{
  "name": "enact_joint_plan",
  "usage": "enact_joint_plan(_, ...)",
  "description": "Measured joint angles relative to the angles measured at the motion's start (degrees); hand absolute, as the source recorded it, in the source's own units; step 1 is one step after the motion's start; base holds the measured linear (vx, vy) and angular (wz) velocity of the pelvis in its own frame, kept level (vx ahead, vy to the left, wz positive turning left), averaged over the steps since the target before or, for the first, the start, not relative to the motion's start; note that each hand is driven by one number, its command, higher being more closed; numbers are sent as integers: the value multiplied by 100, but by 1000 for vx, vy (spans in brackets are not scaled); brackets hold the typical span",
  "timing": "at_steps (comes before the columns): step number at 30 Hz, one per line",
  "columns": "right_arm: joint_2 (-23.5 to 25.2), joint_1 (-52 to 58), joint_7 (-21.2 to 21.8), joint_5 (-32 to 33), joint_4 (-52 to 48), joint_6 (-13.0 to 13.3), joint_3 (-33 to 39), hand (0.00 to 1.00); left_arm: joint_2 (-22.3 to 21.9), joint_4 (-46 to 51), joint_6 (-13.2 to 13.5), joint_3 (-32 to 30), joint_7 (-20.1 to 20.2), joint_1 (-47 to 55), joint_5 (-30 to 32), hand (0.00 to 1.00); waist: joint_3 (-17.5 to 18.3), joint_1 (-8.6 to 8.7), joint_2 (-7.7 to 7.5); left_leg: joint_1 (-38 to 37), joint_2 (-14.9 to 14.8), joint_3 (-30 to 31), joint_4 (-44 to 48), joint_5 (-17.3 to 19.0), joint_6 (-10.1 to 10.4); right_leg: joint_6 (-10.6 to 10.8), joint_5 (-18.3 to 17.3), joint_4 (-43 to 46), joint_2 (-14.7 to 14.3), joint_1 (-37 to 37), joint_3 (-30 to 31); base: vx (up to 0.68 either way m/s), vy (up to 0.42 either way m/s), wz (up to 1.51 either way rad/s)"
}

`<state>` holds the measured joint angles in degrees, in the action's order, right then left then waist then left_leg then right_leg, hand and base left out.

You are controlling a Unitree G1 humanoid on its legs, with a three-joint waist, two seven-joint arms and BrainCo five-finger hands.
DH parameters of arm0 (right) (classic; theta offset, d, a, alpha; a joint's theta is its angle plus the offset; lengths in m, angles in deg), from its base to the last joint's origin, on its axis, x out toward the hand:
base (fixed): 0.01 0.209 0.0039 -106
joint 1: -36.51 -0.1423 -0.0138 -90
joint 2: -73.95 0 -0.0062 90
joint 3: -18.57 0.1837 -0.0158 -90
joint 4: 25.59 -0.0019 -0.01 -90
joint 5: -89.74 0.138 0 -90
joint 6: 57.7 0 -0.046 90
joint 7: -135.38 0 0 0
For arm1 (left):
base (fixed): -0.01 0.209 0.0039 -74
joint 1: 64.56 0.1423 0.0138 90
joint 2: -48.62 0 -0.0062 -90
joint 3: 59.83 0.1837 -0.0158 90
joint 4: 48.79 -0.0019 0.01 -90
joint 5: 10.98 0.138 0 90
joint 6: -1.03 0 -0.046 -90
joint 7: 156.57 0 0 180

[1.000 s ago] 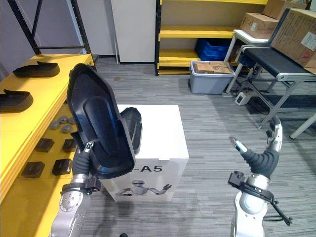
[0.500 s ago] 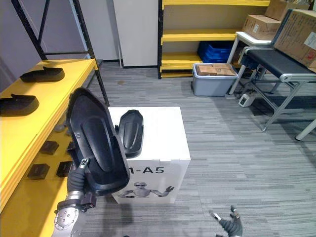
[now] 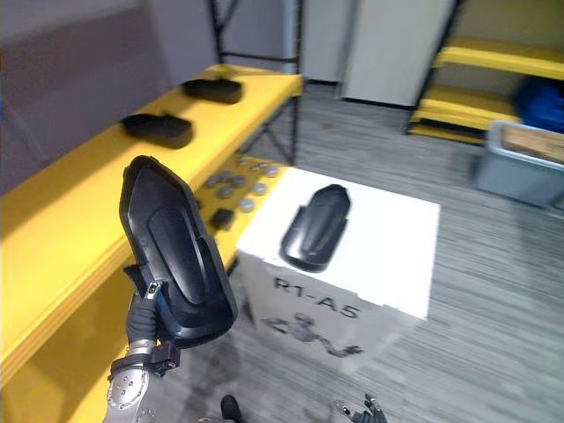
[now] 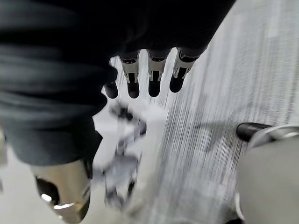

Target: Walk over and take plastic housings, then place them on the shelf

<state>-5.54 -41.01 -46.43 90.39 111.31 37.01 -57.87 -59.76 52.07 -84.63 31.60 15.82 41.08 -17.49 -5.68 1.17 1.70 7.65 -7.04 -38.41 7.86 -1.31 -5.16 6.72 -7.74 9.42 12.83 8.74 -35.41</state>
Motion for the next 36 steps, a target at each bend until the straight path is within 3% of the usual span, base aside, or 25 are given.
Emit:
enact_joint_plan(1, -52, -143, -6, -19, 132, -14, 55, 0, 37, -13, 8, 113, 3, -17, 7, 100, -22, -14, -18, -27, 291, 183, -204, -6, -19, 17, -51, -12, 125, 112, -178, 152, 112, 155)
enact_joint_plan(2, -47, -164, -8, -21, 140, -15, 76, 0, 54, -16, 8, 125, 3, -20, 8, 100, -33, -14, -38, -37, 370, 247, -243, -5, -26, 29, -88, -30, 163, 149, -196, 129, 172, 123)
enact_joint_plan(3, -13, -273, -26, -28, 211, -27, 116, 0, 114, -58, 8, 155, 5, -22, 58, 100, -72, -20, -141, -74, 678, 402, -320, 61, -116, 165, -216, -19, 376, 295, -253, 81, 114, 69)
enact_joint_plan(6, -26, -480, -24, -109, 346, -139, 103, 0, 126, -124, -21, 209, 19, -18, 120, 100, -98, -38, -172, -150, 949, 517, -258, 240, -192, 67, -233, 698, 806, 242, -269, 140, 154, 42)
enact_joint_plan(7, -21, -477, -23, -129, 345, -147, 98, 0, 135, -124, -21, 246, 33, -33, 123, 100, -99, -4, -170, -191, 996, 601, -259, 268, -216, -17, -182, 1068, 925, 171, -235, 141, 160, 64)
enact_joint_plan(8, -12, -442, -23, -177, 343, -176, 98, 0, 145, -132, -21, 349, 59, -85, 186, 100, -127, 114, -102, -337, 1055, 896, -285, 309, -271, -393, -87, 1937, 1070, -114, 204, 131, 142, 103)
enact_joint_plan(9, 32, -383, -24, -177, 330, -181, 98, 0, 191, -191, -19, 461, 51, -192, 316, 100, -165, 214, -97, -437, 1051, 1199, -329, 325, -270, -448, -333, 2514, 769, -473, 1166, 147, 111, 112)
enact_joint_plan(10, 53, -361, -25, -177, 330, -182, 87, 0, 221, -213, -20, 476, 57, -234, 361, 100, -184, 234, -102, -508, 1053, 1313, -392, 320, -264, -421, -482, 2665, 556, -642, 1657, 168, 42, 98)
enact_joint_plan(12, 99, -302, -30, -176, 280, -183, 13, 0, 279, -341, -20, 456, -1, -317, 456, 100, -220, 260, -135, -758, 1128, 1609, -522, 319, -261, -338, -842, 2759, -150, -1249, 2993, 195, -13, 66)
enact_joint_plan(16, 259, 70, -42, -156, -224, -185, -36, 0, 278, -413, -17, 628, -172, -574, 454, 100, -229, 283, -179, -917, 1342, 2206, -488, 373, -174, -303, -840, 2227, -713, -1846, 4150, 154, -81, 90)
enact_joint_plan(17, 329, 252, -44, -143, -406, -186, -73, 0, 258, -410, -4, 706, -184, -631, 455, 100, -183, 260, -248, -951, 1420, 2406, -450, 446, -163, -332, -800, 1889, -669, -1883, 4196, 148, -135, 112)
enact_joint_plan(19, 397, 397, -44, -142, -585, -191, -72, 0, 169, -413, 24, 682, -209, -632, 451, 100, -145, 40, -346, -1109, 1447, 2407, -389, 635, -110, -337, -577, 1395, -581, -1783, 4035, 222, -158, 38)
enact_joint_plan(20, 423, 450, -39, -146, -597, -191, -73, 0, 137, -422, 23, 681, -219, -624, 454, 100, -64, 4, -371, -1118, 1312, 2210, -153, 944, 16, -207, -92, 1097, -525, -1521, 3890, 306, -204, 15)
enact_joint_plan(21, 452, 442, -38, -146, -599, -194, -71, 0, 91, -419, 26, 688, -204, -624, 456, 100, 1, 8, -348, -1108, 1042, 1773, 60, 1114, 195, -135, 5, 852, -562, -1334, 3746, 276, -180, 33)
enact_joint_plan(22, 473, 436, -39, -149, -593, -196, -68, 0, 36, -414, 59, 690, -193, -658, 455, 100, 48, 25, -291, -1097, 891, 1619, 236, 1116, 265, -169, 32, 684, -601, -1181, 3645, 285, -162, 26)
enact_joint_plan(26, 551, 412, -38, -173, -678, -214, -108, 0, -48, -414, 84, 695, -223, -662, 462, 100, 237, 5, -327, -1324, 715, 1637, 331, 1153, 331, -232, 72, 165, -764, -645, 3557, 259, -86, 11)
enact_joint_plan(31, 568, 413, -32, -174, -708, -214, -245, 0, -42, -420, 49, 689, -503, -872, 599, 100, 361, -27, -324, -1522, 695, 1650, 162, 1142, 413, -239, 76, -118, -804, -359, 3466, 150, -22, 8)
enact_joint_plan(36, 568, 413, -33, -198, -692, -220, -248, 0, -48, -825, -69, 660, -934, -1747, 680, 100, 362, -44, -335, -1648, 713, 1675, 12, 1110, 465, -275, 99, -215, -818, -247, 3465, 48, 4, 2)
